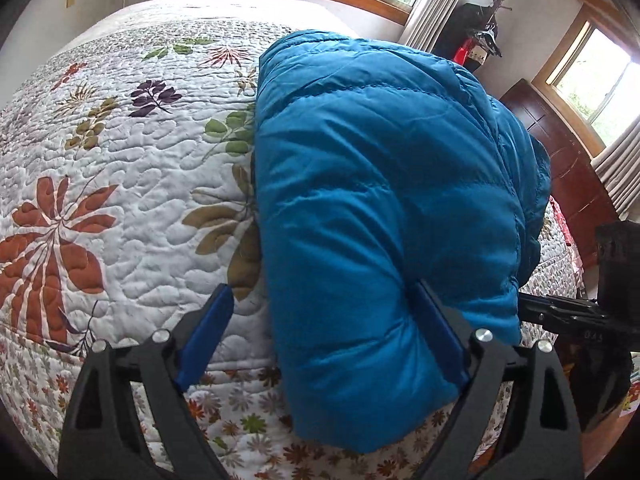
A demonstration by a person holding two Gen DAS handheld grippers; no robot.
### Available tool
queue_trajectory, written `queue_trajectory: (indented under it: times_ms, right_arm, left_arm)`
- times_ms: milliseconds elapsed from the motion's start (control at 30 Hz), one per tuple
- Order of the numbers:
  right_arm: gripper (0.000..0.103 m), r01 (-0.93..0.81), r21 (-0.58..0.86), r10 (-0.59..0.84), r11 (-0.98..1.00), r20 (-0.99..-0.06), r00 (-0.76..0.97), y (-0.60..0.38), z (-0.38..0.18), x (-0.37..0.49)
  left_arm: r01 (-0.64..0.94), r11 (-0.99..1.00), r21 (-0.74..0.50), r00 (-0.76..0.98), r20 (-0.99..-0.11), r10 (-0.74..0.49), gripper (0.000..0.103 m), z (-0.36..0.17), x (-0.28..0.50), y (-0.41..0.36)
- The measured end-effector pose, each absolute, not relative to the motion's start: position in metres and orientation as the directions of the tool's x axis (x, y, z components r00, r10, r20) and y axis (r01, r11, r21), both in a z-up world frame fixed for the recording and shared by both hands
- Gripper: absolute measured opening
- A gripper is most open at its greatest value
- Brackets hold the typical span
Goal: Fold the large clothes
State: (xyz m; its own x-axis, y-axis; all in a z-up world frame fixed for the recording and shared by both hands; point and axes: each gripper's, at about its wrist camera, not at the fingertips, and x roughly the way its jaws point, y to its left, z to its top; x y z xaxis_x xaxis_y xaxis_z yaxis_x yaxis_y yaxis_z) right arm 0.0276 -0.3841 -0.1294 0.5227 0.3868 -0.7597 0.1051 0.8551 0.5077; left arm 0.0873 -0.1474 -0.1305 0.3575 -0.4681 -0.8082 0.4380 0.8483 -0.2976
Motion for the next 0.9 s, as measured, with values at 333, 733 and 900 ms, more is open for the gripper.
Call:
queue_trajectory:
  times_ms: [333,733,900]
  right_arm:
    - [0.018,0.108,0.492,0.367,0.864,-0.762,0.534,-0.386,-0.104,0.022]
    - [0.03,-0.016,0.391,0.31,0.92,-0.703,0.64,-0.384,-0.015,0.081]
    - [0.022,0.044,0.337,0.273,0.94,-0.825,0.494,-0.376,-0.063,0.132]
  left_arm:
    - [0.433,0.832,-0.347,0.33,-0.798,-0.505,0.078,-0.108,0.091,-0.133]
    - [0.473,0.809,-0.35,0.362,-0.76,-0.54,0.078,-0.058,0.146,-0.18]
    - [0.459,0.822,-0.336,0.288,-0.82,-0.495,0.081,-0.081,0.161,-0.202]
